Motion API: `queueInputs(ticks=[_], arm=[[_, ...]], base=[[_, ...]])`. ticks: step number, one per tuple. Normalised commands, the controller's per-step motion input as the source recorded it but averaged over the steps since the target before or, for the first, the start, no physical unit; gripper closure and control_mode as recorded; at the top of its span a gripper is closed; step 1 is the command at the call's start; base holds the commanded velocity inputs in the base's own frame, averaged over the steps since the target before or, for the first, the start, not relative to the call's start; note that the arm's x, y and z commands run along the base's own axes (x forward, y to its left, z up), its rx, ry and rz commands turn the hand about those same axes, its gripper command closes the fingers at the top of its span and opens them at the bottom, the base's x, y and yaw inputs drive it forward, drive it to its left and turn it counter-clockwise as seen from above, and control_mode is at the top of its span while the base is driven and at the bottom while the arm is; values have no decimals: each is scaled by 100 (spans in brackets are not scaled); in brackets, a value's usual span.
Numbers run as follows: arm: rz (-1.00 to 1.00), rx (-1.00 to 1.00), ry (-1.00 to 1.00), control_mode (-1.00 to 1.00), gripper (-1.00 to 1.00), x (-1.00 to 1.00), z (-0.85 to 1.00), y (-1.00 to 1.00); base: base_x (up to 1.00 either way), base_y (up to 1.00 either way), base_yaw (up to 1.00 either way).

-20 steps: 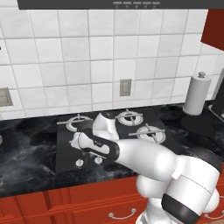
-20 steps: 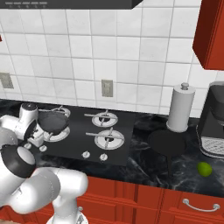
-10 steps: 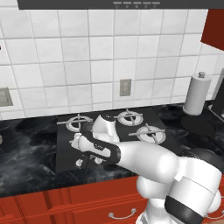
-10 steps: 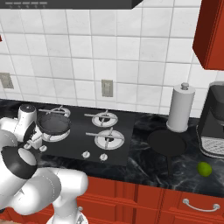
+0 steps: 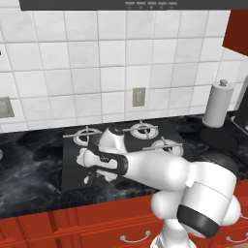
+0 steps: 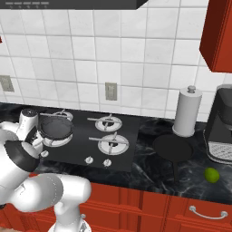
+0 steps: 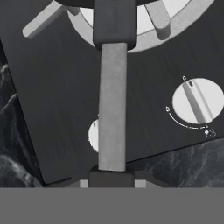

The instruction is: Place both pans onto different burners. Then place the lime and the fish on different pans.

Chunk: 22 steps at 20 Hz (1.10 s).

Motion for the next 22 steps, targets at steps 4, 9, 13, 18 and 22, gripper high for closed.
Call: queueInputs(ticks=[4, 9, 13, 18, 22], arm=[[0, 0, 10, -100, 100, 9, 0, 8], [0, 0, 6, -100, 100, 0, 0, 2], [0, 0, 1, -100, 100, -8, 0, 1], [0, 0, 2, -100, 100, -1, 0, 8], [0, 0, 0, -100, 100, 0, 0, 2]], base=[[0, 0, 0], [0, 0, 0], [0, 0, 0], [0, 0, 0], [0, 0, 0]])
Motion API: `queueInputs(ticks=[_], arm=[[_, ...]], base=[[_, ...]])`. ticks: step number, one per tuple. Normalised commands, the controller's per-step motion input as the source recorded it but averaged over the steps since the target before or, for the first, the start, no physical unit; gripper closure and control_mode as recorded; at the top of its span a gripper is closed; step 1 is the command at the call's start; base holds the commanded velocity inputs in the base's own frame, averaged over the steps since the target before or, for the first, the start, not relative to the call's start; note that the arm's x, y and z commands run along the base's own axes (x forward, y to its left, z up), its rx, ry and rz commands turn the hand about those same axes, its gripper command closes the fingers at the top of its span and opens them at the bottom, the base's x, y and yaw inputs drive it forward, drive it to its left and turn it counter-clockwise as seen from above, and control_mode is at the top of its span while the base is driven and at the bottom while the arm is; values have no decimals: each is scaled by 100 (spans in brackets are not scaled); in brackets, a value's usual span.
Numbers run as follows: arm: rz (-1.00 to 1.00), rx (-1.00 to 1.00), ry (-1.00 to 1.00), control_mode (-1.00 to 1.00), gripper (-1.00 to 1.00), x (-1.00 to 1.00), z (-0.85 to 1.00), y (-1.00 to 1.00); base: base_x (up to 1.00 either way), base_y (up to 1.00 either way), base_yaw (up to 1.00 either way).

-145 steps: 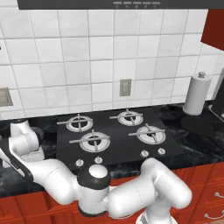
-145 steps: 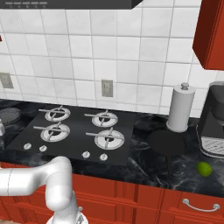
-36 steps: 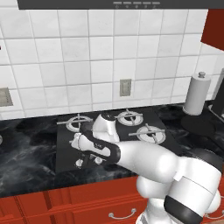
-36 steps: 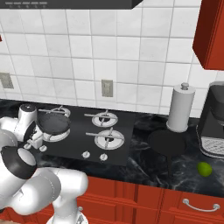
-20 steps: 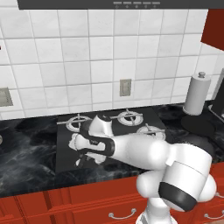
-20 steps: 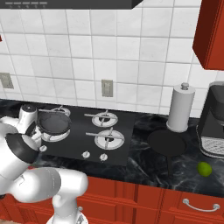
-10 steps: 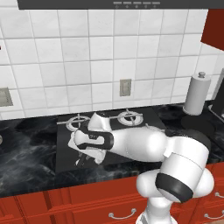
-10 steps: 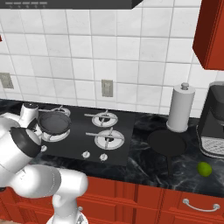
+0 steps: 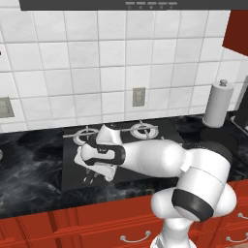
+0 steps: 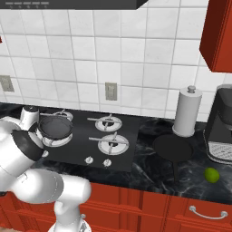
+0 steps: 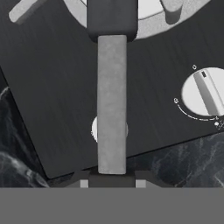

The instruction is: Place both pans onto different burners. Then place the lime and the fish on different pans.

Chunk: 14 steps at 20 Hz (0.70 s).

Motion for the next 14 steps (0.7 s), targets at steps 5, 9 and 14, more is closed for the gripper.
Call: queueInputs(ticks=[5, 9, 14], arm=[[0, 0, 0, -100, 100, 0, 0, 0], [0, 0, 0, -100, -100, 0, 0, 0], [0, 0, 0, -100, -100, 0, 0, 0]], base=[[0, 0, 0], [0, 0, 0], [0, 0, 0]])
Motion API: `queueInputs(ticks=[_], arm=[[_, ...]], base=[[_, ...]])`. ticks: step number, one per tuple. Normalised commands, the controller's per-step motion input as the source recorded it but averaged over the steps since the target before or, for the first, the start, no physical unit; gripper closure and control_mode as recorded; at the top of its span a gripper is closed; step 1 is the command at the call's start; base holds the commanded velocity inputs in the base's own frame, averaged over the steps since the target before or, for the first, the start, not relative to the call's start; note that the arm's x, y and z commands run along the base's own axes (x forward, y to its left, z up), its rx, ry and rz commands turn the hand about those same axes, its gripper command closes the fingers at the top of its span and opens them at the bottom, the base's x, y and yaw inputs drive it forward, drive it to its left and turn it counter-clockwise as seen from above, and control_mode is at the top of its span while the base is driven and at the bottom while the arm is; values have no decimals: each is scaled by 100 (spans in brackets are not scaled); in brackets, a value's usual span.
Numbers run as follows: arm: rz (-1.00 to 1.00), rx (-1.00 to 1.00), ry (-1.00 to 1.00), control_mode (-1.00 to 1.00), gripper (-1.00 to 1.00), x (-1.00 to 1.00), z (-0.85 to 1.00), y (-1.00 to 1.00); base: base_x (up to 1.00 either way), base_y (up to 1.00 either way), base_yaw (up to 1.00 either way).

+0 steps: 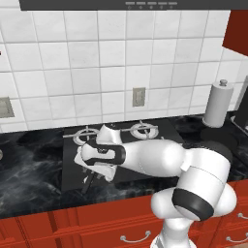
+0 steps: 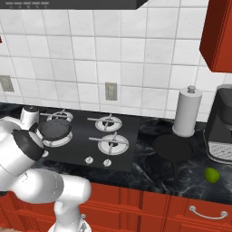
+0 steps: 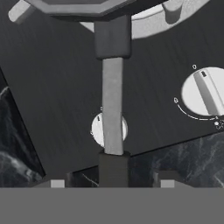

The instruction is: Place both pans onto different burners. Then place the lime and the fish on different pans.

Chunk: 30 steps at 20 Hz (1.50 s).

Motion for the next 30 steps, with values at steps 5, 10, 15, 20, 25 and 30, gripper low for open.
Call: queueInputs(ticks=[5, 10, 15, 20, 25, 30], arm=[[0, 0, 0, -100, -100, 1, 2, -3], [0, 0, 0, -100, -100, 1, 33, -38], [0, 1, -1, -100, -100, -14, 49, -79], [2, -1, 0, -100, -100, -20, 22, -75], [4, -4, 0, -100, -100, -11, 2, -69], [1, -3, 0, -100, -100, 0, 0, -70]], base=[[0, 0, 0], [0, 0, 0], [0, 0, 0], [0, 0, 0], [0, 0, 0], [0, 0, 0]])
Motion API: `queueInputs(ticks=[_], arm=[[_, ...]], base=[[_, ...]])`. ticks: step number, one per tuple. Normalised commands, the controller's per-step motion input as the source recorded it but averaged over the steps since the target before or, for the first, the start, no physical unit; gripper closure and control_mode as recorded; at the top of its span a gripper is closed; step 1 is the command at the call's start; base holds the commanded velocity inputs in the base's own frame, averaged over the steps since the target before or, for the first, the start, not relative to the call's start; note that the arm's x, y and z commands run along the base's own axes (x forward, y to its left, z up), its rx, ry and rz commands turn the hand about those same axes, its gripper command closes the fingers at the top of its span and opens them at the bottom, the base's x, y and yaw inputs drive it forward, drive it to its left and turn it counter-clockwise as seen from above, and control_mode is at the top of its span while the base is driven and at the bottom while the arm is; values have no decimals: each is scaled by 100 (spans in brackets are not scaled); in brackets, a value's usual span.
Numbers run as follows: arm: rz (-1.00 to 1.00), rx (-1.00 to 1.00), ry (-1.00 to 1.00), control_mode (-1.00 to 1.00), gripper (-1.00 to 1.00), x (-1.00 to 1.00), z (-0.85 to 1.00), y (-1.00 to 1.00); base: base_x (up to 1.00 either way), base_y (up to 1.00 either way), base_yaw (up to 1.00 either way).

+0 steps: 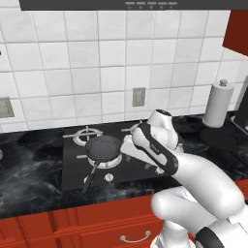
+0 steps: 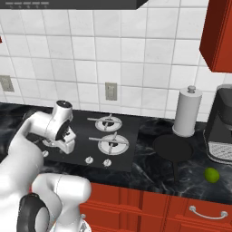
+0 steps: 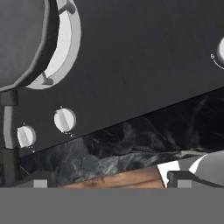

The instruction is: Place both pans onto different burners. Then place the lime and the fish on different pans.

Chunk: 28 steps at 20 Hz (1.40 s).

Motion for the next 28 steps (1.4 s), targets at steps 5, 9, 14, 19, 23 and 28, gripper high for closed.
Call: queueInputs(ticks=[5, 9, 14, 19, 23, 28], arm=[[0, -1, 0, -100, -100, 0, 0, -77], [0, -1, 0, -100, -100, 6, 0, -76], [0, 0, 0, -100, -100, 16, 0, -74], [0, 0, 0, -100, -100, 16, 0, -73], [0, 0, 5, -100, -100, 30, 0, -67], [0, 0, 5, -100, -100, 29, 0, -70]], base=[[0, 0, 0], [0, 0, 0], [0, 0, 0], [0, 0, 0], [0, 0, 0], [0, 0, 0]])
